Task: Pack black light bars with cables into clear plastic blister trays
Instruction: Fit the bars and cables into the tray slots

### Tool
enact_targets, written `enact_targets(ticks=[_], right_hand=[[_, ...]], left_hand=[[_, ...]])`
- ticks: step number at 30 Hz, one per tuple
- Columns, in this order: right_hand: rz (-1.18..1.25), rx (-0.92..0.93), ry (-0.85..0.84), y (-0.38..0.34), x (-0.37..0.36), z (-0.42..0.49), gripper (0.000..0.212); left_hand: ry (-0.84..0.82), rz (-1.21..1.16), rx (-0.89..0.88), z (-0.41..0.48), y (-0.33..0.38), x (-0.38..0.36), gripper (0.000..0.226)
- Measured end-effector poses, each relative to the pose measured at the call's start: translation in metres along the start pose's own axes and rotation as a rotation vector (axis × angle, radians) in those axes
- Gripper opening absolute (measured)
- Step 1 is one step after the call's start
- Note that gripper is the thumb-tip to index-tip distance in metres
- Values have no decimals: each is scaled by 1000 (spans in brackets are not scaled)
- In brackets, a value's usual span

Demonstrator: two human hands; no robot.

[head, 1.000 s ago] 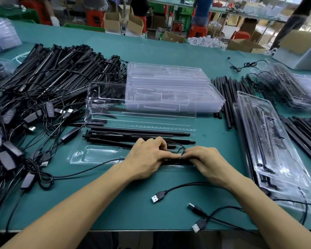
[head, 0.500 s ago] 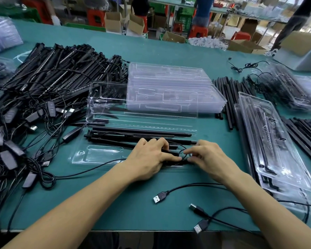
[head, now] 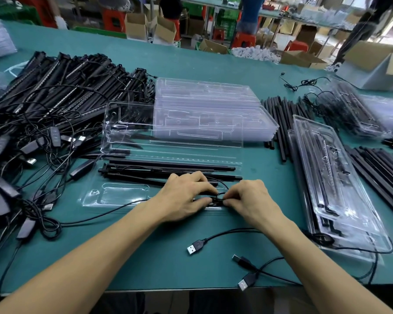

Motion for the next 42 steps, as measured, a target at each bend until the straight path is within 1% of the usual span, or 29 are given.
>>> enact_targets(ticks=[2, 4, 8, 10, 13, 15, 19, 24, 26, 31, 34, 36, 38, 40, 42], right_hand=[[10, -14, 29, -2, 0, -4, 11], [30, 8, 36, -4, 1, -9, 16], [5, 64, -53, 1, 4, -14, 19], [37, 42, -83, 9, 8, -9, 16], [122, -53, -12, 13, 13, 8, 12], [138, -67, 21, 8, 11, 20, 13], [91, -92, 27, 0, 2, 33, 12], [43, -172, 138, -2, -1, 28, 12], [5, -146, 156, -6, -1, 26, 14], [4, -42, 143, -4, -4, 18, 19], [-90, -12, 235, -8, -4, 13, 21], [-194, 32, 300, -11, -4, 14, 32], [-251, 95, 272, -12, -6, 17, 44], [-242, 116, 181, -10, -11, 21, 45], [-225, 103, 127, -8, -13, 24, 44]], left_hand=[[-7, 75, 6, 1, 1, -2, 31], [16, 131, 21, 3, 2, -4, 29], [88, 66, 88, 10, 3, -4, 21], [83, 49, 85, 13, 4, -5, 19], [68, 28, 51, 14, 3, -4, 19], [75, 16, 34, 13, 2, -4, 19], [77, -55, 33, 12, 0, -4, 18], [85, -164, 39, 12, -2, -1, 15], [110, -147, 28, 11, -1, 1, 15], [197, 41, -2, 4, 1, 1, 16], [136, 36, 47, 7, 0, -1, 14], [75, 21, 83, 10, -1, -1, 14], [42, 21, 100, 12, -1, -1, 14], [25, 8, 109, 13, -1, -1, 15], [18, -18, 117, 13, -1, -1, 15]])
Point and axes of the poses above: each hand's wrist, its own z-axis towards the middle knuckle, its own x-axis out of the back of the hand, y = z × x, the point moved 5 cm from there along z, towards the middle knuckle, and after that the axes turned 15 degrees about -z, right-handed, at the moved point
